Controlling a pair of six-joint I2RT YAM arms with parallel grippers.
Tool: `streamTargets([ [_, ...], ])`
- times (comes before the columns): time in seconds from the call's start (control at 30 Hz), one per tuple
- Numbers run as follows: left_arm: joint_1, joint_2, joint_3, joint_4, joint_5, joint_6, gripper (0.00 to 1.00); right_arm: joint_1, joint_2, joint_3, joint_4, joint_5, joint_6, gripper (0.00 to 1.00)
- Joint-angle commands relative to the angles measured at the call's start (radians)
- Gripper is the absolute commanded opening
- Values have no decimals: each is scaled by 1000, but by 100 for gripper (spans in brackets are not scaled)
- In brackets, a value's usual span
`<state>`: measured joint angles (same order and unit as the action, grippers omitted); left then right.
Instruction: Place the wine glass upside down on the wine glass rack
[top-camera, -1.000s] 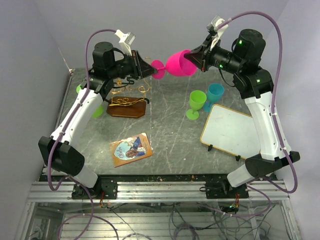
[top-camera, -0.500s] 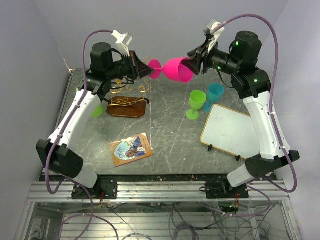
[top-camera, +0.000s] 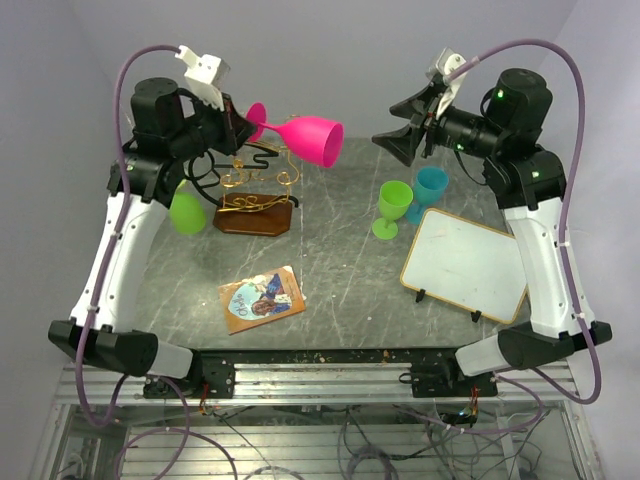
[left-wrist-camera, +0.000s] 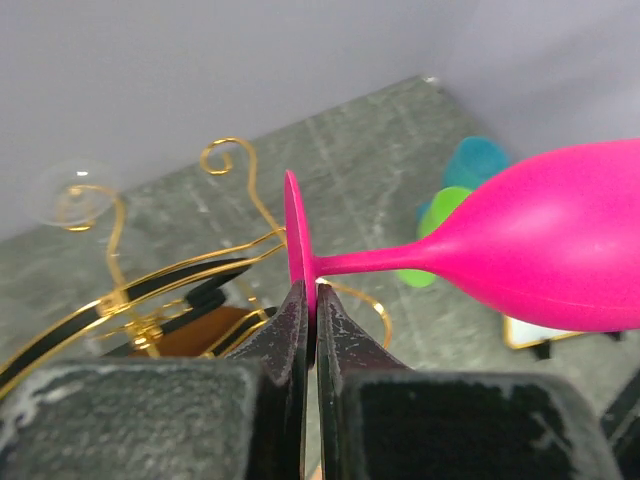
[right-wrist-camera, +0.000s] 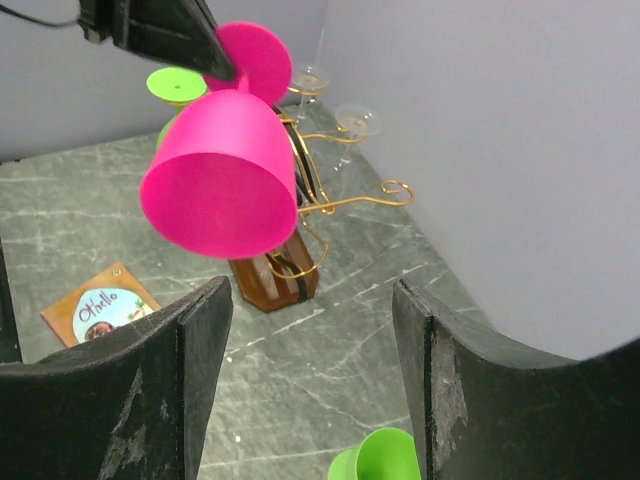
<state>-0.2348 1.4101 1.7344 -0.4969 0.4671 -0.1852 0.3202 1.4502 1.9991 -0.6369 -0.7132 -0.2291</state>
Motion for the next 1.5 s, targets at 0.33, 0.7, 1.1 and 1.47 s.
streamTargets([
  [0.33, -2, -208, 103, -533, -171, 842, 7, -103, -83, -122, 38, -120, 26, 67],
  [0.7, -3, -212, 29, -672, -468, 1178, 7, -167, -114, -183, 80, -165, 63, 67],
  [1.1, -8, -131, -45, -552, -575, 1250, 7, -178, -74, -162, 64, -174, 44, 68],
  [1.47, -64, -68, -131, -379, -688, 1250, 7, -179, -38, -152, 47, -187, 17, 71],
])
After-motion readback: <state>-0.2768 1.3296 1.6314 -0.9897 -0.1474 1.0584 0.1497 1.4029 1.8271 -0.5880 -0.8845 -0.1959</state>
